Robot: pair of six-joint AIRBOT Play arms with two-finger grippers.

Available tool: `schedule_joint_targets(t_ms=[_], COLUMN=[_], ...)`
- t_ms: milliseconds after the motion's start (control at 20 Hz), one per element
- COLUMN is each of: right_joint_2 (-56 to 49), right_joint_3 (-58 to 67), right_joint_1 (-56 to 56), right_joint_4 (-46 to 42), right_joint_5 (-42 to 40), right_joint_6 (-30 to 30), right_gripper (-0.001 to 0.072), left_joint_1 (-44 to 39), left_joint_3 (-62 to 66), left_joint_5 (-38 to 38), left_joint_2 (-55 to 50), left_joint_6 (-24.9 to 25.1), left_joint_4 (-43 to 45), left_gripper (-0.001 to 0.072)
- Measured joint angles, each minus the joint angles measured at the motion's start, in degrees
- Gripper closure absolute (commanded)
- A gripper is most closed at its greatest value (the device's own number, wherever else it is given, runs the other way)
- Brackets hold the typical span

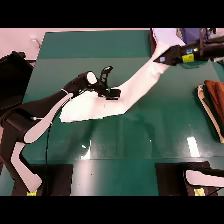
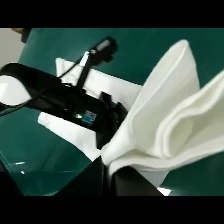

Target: Fold the shirts.

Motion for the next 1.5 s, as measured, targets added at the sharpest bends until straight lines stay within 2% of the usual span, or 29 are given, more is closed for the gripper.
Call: schedule_joint_targets(t_ms=[200,350,650,700,750,800,950,1000,1050,1150,1300,1350,1450,1500], right_joint_2=[0.3,-0.4,-7.8,-10.4,-13.6,-16.7,-24.8,-26.3,-27.1,-26.7,-22.6,-20.7,-17.5,-16.4], right_joint_3=[3.3,4.0,5.2,6.7,8.9,11.5,18.7,20.0,20.3,18.3,10.4,6.7,-0.8,-4.2], right_joint_1=[6.6,10.7,23.9,27.1,30.3,33.1,38.9,39.4,39.3,37.2,31.2,28.6,23.1,20.7], right_joint_4=[-0.2,0.0,5.3,6.4,7.0,7.5,8.0,7.9,7.4,5.4,-2.4,-5.8,-11.1,-12.1], right_joint_5=[-2.3,-4.6,-13.1,-15.3,-17.6,-19.9,-23.1,-23.7,-23.6,-21.6,-17.9,-16.9,-16.2,-16.2], right_joint_6=[2.3,3.1,0.8,-0.1,-1.1,-2.0,-3.7,-3.9,-4.0,-3.5,0.0,1.9,5.3,6.5], right_gripper=[0.0697,0.0697,0.0696,0.0672,0.0465,0.0375,0.0418,0.0458,0.0459,0.0459,0.0458,0.0413,0.014,0.0131], left_joint_1=[0.0,2.5,16.9,20.0,22.9,25.8,32.4,33.8,34.8,35.8,35.4,34.6,32.7,31.5], left_joint_3=[1.0,3.7,11.0,11.9,12.6,13.1,13.9,14.1,14.1,14.2,14.1,14.1,14.1,14.1], left_joint_5=[-0.2,-4.5,-12.8,-14.0,-14.6,-15.0,-16.5,-17.0,-17.6,-18.6,-19.7,-19.8,-20.0,-19.8], left_joint_2=[-0.7,-0.2,11.5,14.3,17.0,19.9,26.2,27.5,28.4,29.7,30.4,30.5,30.5,30.5], left_joint_6=[0.0,0.0,-0.8,-0.6,-0.4,-0.1,0.3,0.4,0.5,0.5,0.7,0.9,1.4,1.6], left_joint_4=[0.4,3.1,12.9,14.2,15.0,15.7,16.8,17.0,17.2,17.1,17.2,17.0,17.0,17.0], left_gripper=[0.0685,0.0685,0.0684,0.0684,0.0684,0.0684,0.0683,0.0683,0.0683,0.0683,0.0683,0.0684,0.0683,0.0684])
